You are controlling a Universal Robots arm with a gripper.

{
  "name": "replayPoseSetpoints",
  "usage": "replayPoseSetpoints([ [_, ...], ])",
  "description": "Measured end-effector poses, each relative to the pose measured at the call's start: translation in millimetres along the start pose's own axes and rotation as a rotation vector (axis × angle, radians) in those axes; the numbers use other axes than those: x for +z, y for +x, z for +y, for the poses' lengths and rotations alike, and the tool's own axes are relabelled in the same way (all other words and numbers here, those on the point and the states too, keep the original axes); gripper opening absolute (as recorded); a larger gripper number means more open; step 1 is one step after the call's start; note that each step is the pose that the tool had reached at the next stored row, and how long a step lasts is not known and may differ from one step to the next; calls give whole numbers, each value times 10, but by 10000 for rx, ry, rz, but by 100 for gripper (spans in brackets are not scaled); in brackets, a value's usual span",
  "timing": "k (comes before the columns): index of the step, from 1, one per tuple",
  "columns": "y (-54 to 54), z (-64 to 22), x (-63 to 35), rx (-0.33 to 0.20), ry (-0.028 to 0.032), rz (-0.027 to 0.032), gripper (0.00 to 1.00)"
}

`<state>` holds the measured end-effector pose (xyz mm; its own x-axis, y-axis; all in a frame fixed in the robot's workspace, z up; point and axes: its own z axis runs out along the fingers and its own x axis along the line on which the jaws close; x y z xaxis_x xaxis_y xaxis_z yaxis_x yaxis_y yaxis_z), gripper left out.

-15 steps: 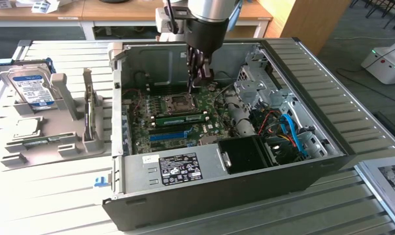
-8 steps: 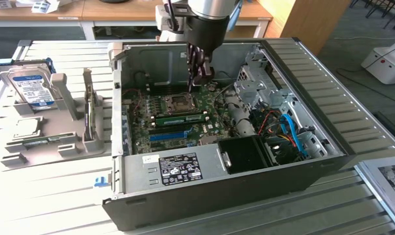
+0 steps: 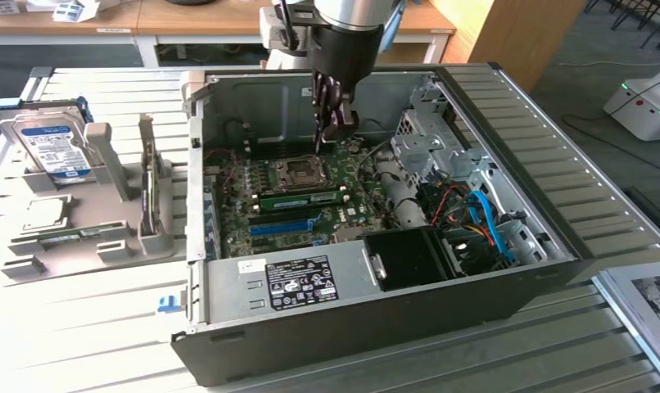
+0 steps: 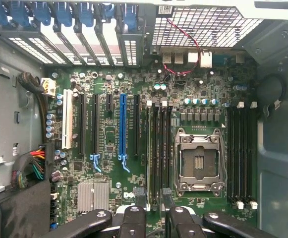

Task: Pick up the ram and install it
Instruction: 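Press down the ram until it locks into place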

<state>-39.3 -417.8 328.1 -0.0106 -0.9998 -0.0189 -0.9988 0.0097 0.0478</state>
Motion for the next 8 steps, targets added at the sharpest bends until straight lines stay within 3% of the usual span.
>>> replayPoseSetpoints([
  [8,0,0,0,0,0,1,24],
])
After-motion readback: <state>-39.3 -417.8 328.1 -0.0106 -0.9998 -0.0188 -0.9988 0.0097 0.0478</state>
